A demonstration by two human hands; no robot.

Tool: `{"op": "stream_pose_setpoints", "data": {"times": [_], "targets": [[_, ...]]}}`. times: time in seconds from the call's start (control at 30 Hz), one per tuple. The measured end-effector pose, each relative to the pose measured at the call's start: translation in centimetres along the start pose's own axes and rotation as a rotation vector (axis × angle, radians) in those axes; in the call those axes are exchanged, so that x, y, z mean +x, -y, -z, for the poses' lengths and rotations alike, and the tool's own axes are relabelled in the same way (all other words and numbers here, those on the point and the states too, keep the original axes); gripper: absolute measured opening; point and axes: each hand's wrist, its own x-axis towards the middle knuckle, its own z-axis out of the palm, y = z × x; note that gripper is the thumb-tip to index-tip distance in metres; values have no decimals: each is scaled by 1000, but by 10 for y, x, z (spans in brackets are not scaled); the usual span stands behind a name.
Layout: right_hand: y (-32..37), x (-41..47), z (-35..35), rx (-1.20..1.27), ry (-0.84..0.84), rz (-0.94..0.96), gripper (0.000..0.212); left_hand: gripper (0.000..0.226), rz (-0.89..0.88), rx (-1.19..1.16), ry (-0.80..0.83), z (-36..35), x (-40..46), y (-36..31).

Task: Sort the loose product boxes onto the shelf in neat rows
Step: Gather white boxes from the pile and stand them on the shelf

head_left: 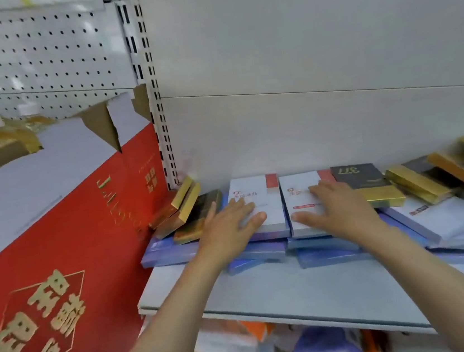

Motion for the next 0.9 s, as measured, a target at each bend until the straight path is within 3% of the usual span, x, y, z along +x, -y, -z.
{"op": "stream_pose_setpoints", "data": {"times": [0.17,0.3,0.47,0.53,0.6,0.67,0.73,0.9], "targets": [[18,-23,-4,107,-108,-193,84,57,-142,-16,-65,-3,-16,11],[33,-47,-8,108,-287,-399,92,58,-171,-210,-161,-12,-27,18],[33,-57,-7,308,-225,-672,106,52,-108,-369,-191,-21,-38,18],[25,-61,1,521,-196,-734,92,44,-88,-398,-207,-21,-36,19],[15,-69,16,842,-141,-748,62,39,-75,-402,-216,-19,-35,19],[3,-78,29,1089,-77,-727,44,48,-78,-379,-230,-17,-35,17],[-6,-86,36,1126,-115,-675,30,67,-69,-394,-244,-17,-36,15],[-8,-101,35,1195,-278,-595,18,110,13,-411,-138,-21,-34,7]]}}
